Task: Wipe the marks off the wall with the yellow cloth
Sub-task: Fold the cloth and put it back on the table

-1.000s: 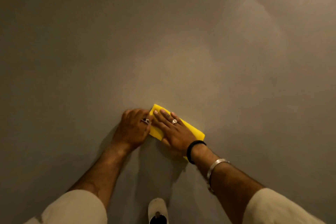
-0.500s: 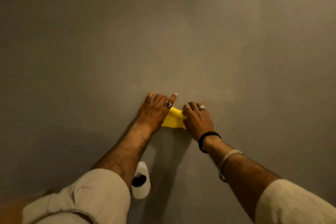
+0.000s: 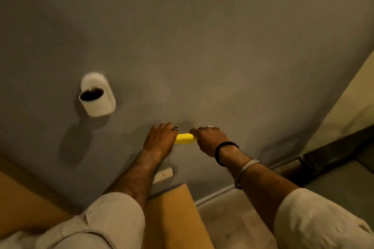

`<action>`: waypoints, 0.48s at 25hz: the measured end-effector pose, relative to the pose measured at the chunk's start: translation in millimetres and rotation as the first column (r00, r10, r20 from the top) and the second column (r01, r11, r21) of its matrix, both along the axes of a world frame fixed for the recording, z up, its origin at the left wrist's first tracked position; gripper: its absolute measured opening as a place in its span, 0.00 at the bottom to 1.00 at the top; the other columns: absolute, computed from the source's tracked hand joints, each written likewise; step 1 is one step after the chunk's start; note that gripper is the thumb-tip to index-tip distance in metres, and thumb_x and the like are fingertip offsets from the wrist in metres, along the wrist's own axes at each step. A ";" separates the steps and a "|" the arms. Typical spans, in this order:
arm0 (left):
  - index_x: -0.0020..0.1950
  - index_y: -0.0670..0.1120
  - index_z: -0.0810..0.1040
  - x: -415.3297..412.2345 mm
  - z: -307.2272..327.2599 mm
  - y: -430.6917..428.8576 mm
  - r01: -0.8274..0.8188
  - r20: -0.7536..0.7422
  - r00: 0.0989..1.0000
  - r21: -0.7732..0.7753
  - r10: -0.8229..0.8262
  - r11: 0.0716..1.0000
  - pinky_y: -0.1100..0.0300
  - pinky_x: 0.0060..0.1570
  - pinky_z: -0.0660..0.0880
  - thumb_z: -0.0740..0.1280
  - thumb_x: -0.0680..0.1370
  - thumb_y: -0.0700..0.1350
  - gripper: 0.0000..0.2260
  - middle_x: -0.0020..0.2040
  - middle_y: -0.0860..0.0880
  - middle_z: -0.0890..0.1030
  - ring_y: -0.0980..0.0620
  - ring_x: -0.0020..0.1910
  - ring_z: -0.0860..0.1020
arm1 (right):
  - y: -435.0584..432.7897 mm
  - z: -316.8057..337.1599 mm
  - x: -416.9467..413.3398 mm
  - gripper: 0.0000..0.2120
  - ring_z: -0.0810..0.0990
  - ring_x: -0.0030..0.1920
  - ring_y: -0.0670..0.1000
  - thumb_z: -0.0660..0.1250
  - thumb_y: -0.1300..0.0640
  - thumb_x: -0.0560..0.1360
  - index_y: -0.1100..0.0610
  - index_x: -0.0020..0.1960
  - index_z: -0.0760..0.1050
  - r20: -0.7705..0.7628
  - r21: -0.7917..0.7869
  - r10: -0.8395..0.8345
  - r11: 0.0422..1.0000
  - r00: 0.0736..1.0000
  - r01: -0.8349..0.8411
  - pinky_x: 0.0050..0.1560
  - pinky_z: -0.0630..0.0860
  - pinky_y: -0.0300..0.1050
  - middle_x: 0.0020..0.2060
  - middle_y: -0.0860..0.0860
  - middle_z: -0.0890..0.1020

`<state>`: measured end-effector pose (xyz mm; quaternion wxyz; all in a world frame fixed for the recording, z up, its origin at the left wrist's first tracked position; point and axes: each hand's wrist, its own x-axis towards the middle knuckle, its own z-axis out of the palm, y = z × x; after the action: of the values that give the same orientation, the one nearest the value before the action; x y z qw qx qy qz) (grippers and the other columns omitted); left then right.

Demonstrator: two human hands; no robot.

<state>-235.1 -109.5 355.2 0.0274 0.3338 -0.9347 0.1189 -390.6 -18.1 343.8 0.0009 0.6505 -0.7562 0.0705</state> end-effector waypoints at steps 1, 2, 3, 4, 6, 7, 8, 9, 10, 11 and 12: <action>0.65 0.50 0.73 14.2 -27.6 2.7 -0.018 0.008 1.000 0.051 0.018 0.999 0.51 0.53 0.69 0.61 0.78 0.42 0.16 0.60 0.47 0.74 0.44 0.60 0.73 | 0.4 -25.9 11.3 0.16 0.78 0.51 0.59 0.60 0.59 0.77 0.50 0.64 0.70 0.018 0.047 0.028 0.998 0.999 -0.029 0.51 0.73 0.51 0.54 0.54 0.81; 0.65 0.50 0.73 31.4 -58.3 6.7 -0.044 0.034 0.999 0.102 0.040 0.994 0.51 0.53 0.69 0.62 0.78 0.42 0.16 0.59 0.46 0.74 0.44 0.59 0.73 | 1.2 -54.8 25.3 0.17 0.78 0.51 0.59 0.60 0.60 0.77 0.50 0.65 0.69 0.038 0.101 0.057 0.993 0.998 -0.061 0.51 0.73 0.51 0.54 0.55 0.81; 0.65 0.50 0.73 48.3 -86.4 11.2 -0.070 0.075 0.995 0.147 0.059 0.987 0.50 0.52 0.69 0.63 0.77 0.42 0.16 0.58 0.46 0.74 0.44 0.58 0.73 | 0.9 -82.2 39.5 0.17 0.78 0.51 0.60 0.60 0.59 0.77 0.50 0.65 0.69 0.049 0.151 0.093 0.984 0.994 -0.099 0.51 0.73 0.51 0.54 0.55 0.81; 0.65 0.50 0.73 66.2 -113.9 15.2 -0.107 0.121 0.989 0.194 0.084 0.975 0.50 0.51 0.69 0.63 0.77 0.42 0.16 0.58 0.46 0.74 0.43 0.57 0.73 | -0.8 -109.7 54.9 0.17 0.78 0.51 0.60 0.59 0.59 0.78 0.50 0.66 0.68 0.068 0.194 0.136 0.970 0.988 -0.147 0.50 0.73 0.51 0.54 0.55 0.81; 0.67 0.49 0.72 101.5 -161.4 23.0 -0.164 0.140 0.981 0.250 0.132 0.954 0.50 0.52 0.70 0.64 0.78 0.43 0.17 0.60 0.45 0.73 0.44 0.58 0.73 | -2.8 -158.4 83.7 0.18 0.78 0.52 0.60 0.58 0.59 0.78 0.50 0.68 0.67 0.092 0.242 0.183 0.949 0.979 -0.200 0.50 0.73 0.51 0.55 0.55 0.80; 0.68 0.49 0.71 119.2 -185.3 27.1 -0.187 0.163 0.975 0.255 0.148 0.949 0.50 0.53 0.71 0.63 0.78 0.42 0.18 0.61 0.44 0.73 0.44 0.59 0.72 | -2.5 -181.6 98.0 0.19 0.78 0.53 0.61 0.57 0.59 0.78 0.50 0.68 0.67 0.100 0.257 0.206 0.940 0.973 -0.225 0.51 0.73 0.51 0.56 0.56 0.80; 0.69 0.48 0.71 136.8 -210.4 30.5 -0.215 0.186 0.968 0.264 0.169 0.940 0.49 0.54 0.71 0.63 0.78 0.41 0.19 0.62 0.44 0.72 0.44 0.60 0.72 | -4.6 -206.8 112.7 0.19 0.78 0.53 0.61 0.57 0.60 0.78 0.50 0.68 0.67 0.121 0.274 0.226 0.928 0.967 -0.252 0.51 0.73 0.52 0.57 0.56 0.79; 0.69 0.48 0.70 152.1 -235.9 34.4 -0.225 0.191 0.965 0.266 0.178 0.937 0.49 0.55 0.71 0.63 0.78 0.41 0.19 0.62 0.44 0.72 0.44 0.60 0.72 | -6.6 -232.8 125.5 0.19 0.78 0.54 0.61 0.57 0.60 0.78 0.51 0.68 0.68 0.126 0.279 0.252 0.919 0.959 -0.278 0.51 0.72 0.52 0.57 0.56 0.79; 0.70 0.48 0.69 165.6 -258.7 38.8 -0.239 0.187 0.963 0.253 0.195 0.938 0.49 0.56 0.71 0.64 0.78 0.41 0.20 0.63 0.43 0.72 0.43 0.60 0.72 | -7.5 -256.3 137.2 0.19 0.78 0.54 0.62 0.58 0.61 0.78 0.51 0.68 0.68 0.122 0.277 0.267 0.916 0.956 -0.291 0.51 0.72 0.52 0.57 0.56 0.80; 0.70 0.48 0.69 177.9 -283.5 43.1 -0.249 0.176 0.962 0.240 0.211 0.938 0.49 0.55 0.72 0.65 0.77 0.40 0.21 0.61 0.43 0.73 0.43 0.59 0.73 | -8.8 -283.3 148.9 0.20 0.78 0.54 0.62 0.59 0.62 0.77 0.52 0.67 0.70 0.119 0.236 0.277 0.925 0.953 -0.298 0.52 0.73 0.53 0.56 0.57 0.80; 0.69 0.47 0.71 184.9 -303.6 45.9 -0.255 0.141 0.963 0.225 0.228 0.940 0.49 0.51 0.73 0.67 0.75 0.40 0.21 0.58 0.43 0.74 0.43 0.56 0.74 | -9.6 -305.3 157.6 0.20 0.78 0.55 0.63 0.61 0.63 0.75 0.54 0.67 0.71 0.125 0.170 0.270 0.942 0.955 -0.289 0.54 0.73 0.55 0.56 0.58 0.80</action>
<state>-50.2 -63.6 51.6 -0.0812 0.4396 -0.8942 0.0254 -233.0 -27.7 38.5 -0.1078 0.7442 -0.6585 0.0312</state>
